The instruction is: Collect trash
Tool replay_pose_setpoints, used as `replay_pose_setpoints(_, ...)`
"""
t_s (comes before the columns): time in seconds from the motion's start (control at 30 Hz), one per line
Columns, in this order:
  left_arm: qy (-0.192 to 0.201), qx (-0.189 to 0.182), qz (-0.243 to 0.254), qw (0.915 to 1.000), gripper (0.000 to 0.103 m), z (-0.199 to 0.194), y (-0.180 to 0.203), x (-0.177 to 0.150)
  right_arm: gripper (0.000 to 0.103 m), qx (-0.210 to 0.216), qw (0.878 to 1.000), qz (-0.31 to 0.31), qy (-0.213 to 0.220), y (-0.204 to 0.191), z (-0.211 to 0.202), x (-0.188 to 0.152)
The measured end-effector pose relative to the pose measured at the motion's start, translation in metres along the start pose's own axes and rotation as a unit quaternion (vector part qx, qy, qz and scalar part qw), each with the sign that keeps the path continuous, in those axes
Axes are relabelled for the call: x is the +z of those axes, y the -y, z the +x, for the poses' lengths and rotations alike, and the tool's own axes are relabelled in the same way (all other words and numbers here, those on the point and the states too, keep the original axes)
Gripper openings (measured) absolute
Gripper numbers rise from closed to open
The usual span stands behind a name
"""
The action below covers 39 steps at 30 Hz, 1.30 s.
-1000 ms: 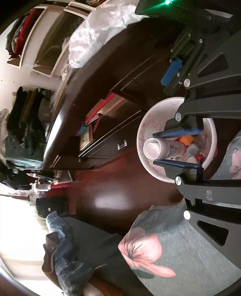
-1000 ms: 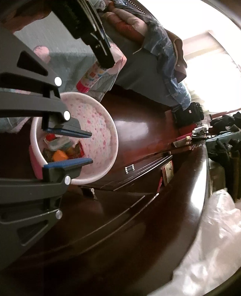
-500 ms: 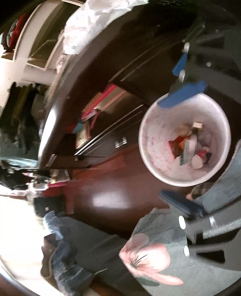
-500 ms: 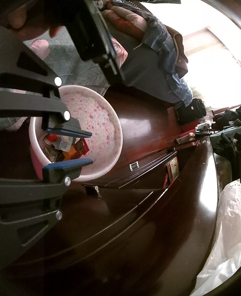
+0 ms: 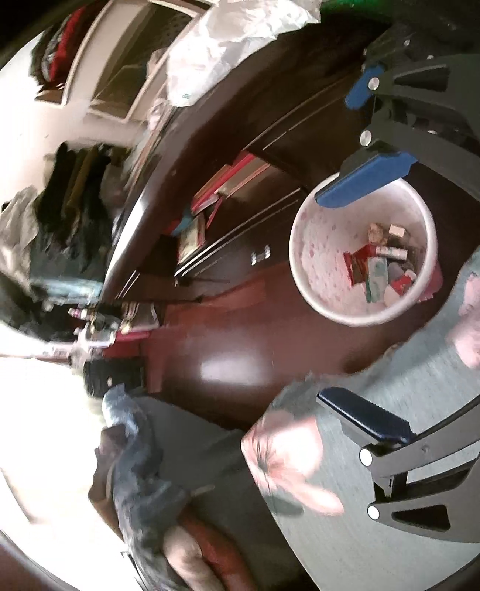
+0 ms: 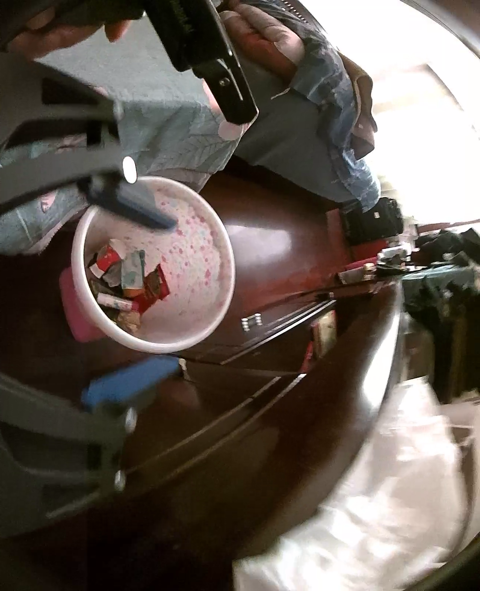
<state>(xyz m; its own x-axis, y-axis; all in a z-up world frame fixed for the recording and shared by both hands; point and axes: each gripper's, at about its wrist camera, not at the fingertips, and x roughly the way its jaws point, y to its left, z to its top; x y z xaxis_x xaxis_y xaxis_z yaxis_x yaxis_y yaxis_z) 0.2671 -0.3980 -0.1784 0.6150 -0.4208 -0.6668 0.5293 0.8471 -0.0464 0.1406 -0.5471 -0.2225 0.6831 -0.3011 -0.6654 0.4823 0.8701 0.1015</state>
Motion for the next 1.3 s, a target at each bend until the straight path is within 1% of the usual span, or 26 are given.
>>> replay_pose_setpoints(0.07,0.009,0.009,-0.01,0.9999,0.099,-0.016,-0.01,-0.002,0.098,0.007,1.0,-0.012,0.01,-0.014,-0.014,-0.002)
replay_pose_setpoints(0.1,0.016,0.018,-0.02,0.9995,0.099,-0.029,-0.018,-0.004,0.099,0.009,1.0,-0.017,0.013,-0.021,-0.02,-0.003)
replay_pose_setpoints(0.27,0.046,0.057,-0.051,0.996,0.099,-0.081,-0.05,-0.018,0.1,0.027,0.997,-0.064,0.018,-0.066,-0.049,-0.014)
replay_pose_setpoints(0.33,0.059,0.075,-0.074,0.9927,0.099,-0.109,-0.07,-0.027,0.1,0.032,0.996,-0.08,0.02,-0.082,-0.06,-0.019)
replay_pose_setpoints(0.47,0.074,0.098,-0.111,0.9862,0.099,-0.151,-0.103,-0.044,0.1,0.053,0.991,-0.114,0.033,-0.122,-0.09,-0.031)
replay_pose_setpoints(0.57,0.088,0.125,-0.136,0.9788,0.099,-0.189,-0.128,-0.062,0.1,0.072,0.987,-0.135,0.046,-0.148,-0.118,-0.04)
replay_pose_setpoints(0.67,0.107,0.159,-0.155,0.9692,0.099,-0.233,-0.15,-0.082,0.1,0.086,0.983,-0.148,0.059,-0.17,-0.147,-0.047)
replay_pose_setpoints(0.8,0.123,0.196,-0.162,0.9593,0.099,-0.281,-0.166,-0.104,0.1,0.124,0.975,-0.164,0.08,-0.196,-0.193,-0.056)
replay_pose_setpoints(0.87,0.126,0.211,-0.162,0.9558,0.099,-0.298,-0.17,-0.112,0.1,0.142,0.971,-0.17,0.093,-0.206,-0.215,-0.06)
replay_pose_setpoints(0.93,0.134,0.227,-0.168,0.9498,0.099,-0.32,-0.176,-0.124,0.1,0.158,0.967,-0.173,0.103,-0.215,-0.235,-0.062)
replay_pose_setpoints(1.03,0.151,0.241,-0.183,0.941,0.099,-0.352,-0.185,-0.139,0.1,0.18,0.962,-0.172,0.114,-0.224,-0.262,-0.065)
replay_pose_setpoints(1.17,0.182,0.257,-0.197,0.9285,0.099,-0.394,-0.191,-0.157,0.1,0.193,0.958,-0.17,0.127,-0.231,-0.293,-0.068)
replay_pose_setpoints(1.23,0.193,0.26,-0.202,0.9244,0.099,-0.41,-0.191,-0.163,0.1,0.206,0.954,-0.176,0.129,-0.236,-0.306,-0.071)
replay_pose_setpoints(1.3,0.202,0.261,-0.201,0.9223,0.099,-0.424,-0.19,-0.167,0.1,0.214,0.95,-0.182,0.134,-0.242,-0.317,-0.075)
